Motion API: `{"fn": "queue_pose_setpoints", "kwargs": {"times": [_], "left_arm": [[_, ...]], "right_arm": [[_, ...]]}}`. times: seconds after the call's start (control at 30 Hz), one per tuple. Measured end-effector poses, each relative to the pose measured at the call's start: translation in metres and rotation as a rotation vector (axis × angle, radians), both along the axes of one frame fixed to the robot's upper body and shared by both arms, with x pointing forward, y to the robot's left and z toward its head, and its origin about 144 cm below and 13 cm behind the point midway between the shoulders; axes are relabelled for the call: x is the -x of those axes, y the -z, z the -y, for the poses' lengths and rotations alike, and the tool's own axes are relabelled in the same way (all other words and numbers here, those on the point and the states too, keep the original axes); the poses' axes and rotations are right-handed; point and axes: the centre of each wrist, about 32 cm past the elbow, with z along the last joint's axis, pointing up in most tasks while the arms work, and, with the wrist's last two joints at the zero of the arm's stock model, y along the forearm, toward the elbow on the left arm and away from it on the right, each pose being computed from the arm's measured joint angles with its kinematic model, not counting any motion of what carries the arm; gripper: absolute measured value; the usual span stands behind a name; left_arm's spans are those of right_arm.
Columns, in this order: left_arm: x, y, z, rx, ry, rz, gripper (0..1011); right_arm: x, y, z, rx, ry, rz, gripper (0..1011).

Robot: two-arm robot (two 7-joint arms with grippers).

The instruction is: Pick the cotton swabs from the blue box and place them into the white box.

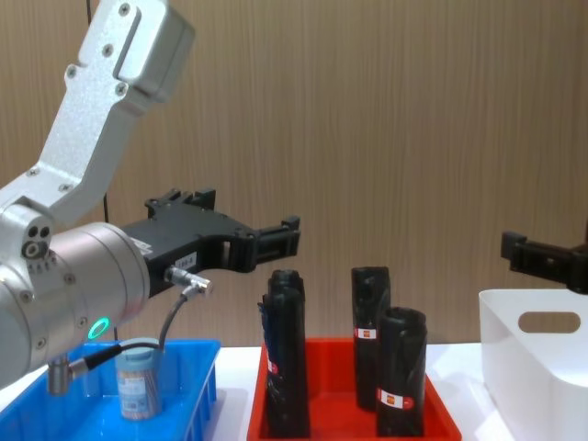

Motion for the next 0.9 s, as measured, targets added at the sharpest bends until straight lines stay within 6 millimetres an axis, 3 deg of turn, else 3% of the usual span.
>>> {"fn": "queue_pose_setpoints", "kwargs": {"times": [0.9], "left_arm": [[-0.0002, -0.0002, -0.0003, 0.000, -0.002, 0.000, 1004]], "right_arm": [[-0.0049, -0.0007, 0.0028, 0.009, -0.082, -0.039, 1002]]}}
